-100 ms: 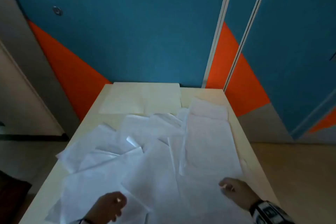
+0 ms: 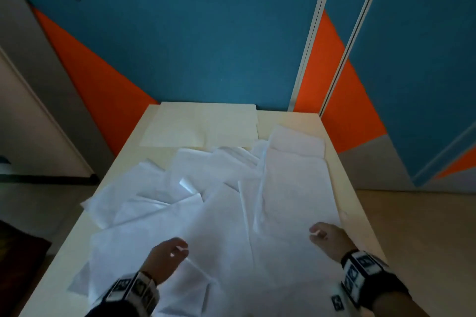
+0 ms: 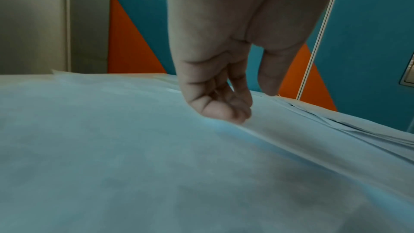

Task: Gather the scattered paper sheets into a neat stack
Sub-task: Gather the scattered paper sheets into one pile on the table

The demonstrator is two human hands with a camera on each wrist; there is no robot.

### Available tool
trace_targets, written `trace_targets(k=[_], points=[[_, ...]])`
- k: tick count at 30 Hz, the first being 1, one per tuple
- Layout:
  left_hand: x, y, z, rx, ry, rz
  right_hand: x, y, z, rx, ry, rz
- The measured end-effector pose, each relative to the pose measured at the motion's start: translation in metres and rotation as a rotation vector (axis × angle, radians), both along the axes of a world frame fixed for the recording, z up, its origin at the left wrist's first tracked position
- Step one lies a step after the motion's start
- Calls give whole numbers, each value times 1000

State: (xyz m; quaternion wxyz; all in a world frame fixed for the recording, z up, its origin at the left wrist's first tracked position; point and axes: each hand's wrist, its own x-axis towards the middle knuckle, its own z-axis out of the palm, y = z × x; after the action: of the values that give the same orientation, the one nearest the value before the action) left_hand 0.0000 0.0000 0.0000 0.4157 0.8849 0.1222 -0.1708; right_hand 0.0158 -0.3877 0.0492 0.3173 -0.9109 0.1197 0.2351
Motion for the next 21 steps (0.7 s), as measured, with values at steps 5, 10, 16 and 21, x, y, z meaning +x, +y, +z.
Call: trace_targets(k=[5, 10, 16, 21], points=[[26, -55, 9, 73, 32, -17, 40, -12, -17, -136, -45, -185], [46, -102, 4, -104, 139, 22, 58, -30, -26, -237, 8, -518], [65, -137, -10, -245, 245, 133, 65, -34, -40, -220, 110, -491], [81, -163, -4, -48, 197, 73, 66, -27, -49, -111, 39, -419]])
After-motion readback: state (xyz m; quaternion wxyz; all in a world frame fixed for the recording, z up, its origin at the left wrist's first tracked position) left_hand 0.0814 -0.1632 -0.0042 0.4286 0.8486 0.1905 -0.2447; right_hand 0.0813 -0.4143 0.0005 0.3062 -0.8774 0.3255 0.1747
